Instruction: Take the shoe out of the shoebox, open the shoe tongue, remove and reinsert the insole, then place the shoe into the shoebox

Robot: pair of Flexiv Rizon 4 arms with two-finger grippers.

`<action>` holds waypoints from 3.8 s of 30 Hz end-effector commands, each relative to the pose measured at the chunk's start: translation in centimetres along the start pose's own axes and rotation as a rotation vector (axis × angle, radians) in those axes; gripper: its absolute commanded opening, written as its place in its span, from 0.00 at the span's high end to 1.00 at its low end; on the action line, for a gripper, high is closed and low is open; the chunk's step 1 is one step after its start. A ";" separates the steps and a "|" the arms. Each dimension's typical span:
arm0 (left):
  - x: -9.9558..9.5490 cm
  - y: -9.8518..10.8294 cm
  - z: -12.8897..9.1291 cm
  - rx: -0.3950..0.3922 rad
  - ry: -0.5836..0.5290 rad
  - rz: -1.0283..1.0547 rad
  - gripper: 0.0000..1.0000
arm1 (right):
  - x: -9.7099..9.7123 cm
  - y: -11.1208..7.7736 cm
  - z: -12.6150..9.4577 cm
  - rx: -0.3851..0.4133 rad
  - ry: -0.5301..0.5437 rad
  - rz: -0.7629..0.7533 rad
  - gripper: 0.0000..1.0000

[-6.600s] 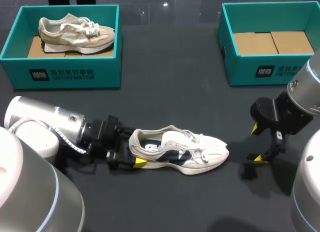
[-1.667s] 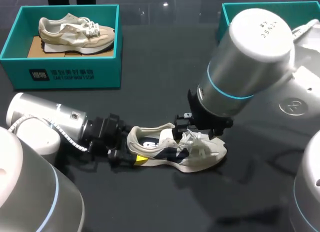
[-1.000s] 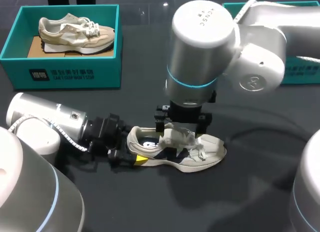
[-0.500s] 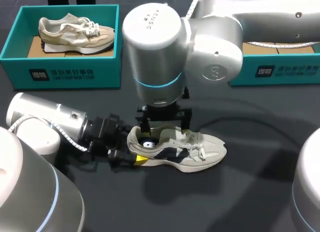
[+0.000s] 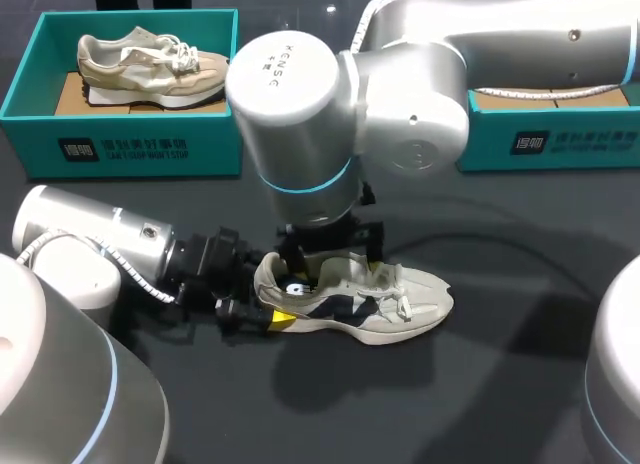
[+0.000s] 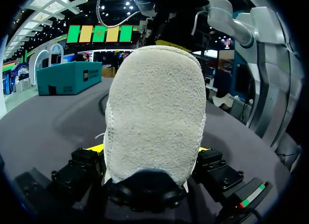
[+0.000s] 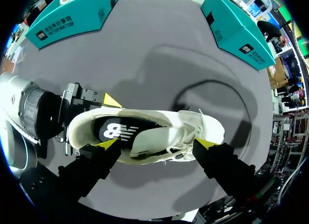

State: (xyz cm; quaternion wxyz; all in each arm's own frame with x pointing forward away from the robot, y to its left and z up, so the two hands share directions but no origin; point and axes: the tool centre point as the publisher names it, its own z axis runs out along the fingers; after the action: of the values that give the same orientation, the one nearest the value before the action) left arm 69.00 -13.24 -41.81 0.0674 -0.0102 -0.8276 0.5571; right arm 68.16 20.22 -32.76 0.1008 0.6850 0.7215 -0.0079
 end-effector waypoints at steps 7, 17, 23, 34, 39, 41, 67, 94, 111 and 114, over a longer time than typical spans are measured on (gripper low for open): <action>-0.3 0.2 -0.1 -0.003 0.000 -0.001 1.00 | 1.4 -0.7 1.7 -0.054 -0.124 0.104 0.00; -0.3 0.2 -0.1 -0.003 0.000 -0.001 1.00 | 0.5 -1.0 2.0 -0.087 -0.148 0.143 0.00; -0.3 0.2 -0.1 -0.003 0.000 -0.001 1.00 | -0.5 -1.0 2.4 -0.095 -0.140 0.160 0.00; -0.3 0.2 -0.1 -0.003 0.000 -0.001 1.00 | -0.7 -1.3 2.8 -0.091 -0.106 0.161 0.75; -0.3 0.2 -0.1 -0.003 0.000 -0.001 1.00 | -0.2 -1.7 2.3 -0.083 -0.101 0.159 0.83; -0.3 0.2 -0.1 -0.003 0.000 -0.001 1.00 | -0.1 -1.8 2.0 -0.078 -0.099 0.155 0.85; -0.3 0.2 -0.1 -0.003 0.000 -0.001 1.00 | -5.6 -0.7 -0.4 0.044 0.072 -0.038 1.00; -0.3 0.2 -0.1 -0.003 0.000 -0.001 1.00 | -9.6 0.8 1.0 0.068 0.274 -0.320 0.83; -0.3 0.2 -0.1 -0.003 0.000 -0.001 1.00 | -7.7 -0.6 -0.3 0.113 0.258 -0.266 0.55; -0.3 0.2 -0.1 -0.003 0.000 -0.001 1.00 | -7.2 -0.7 -0.9 0.134 0.214 -0.217 0.57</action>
State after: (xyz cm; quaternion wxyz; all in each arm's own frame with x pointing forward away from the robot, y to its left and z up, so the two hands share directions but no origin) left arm 69.02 -13.23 -41.81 0.0673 -0.0101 -0.8277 0.5570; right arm 67.59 11.94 -31.44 -0.0522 0.5993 0.7981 0.0355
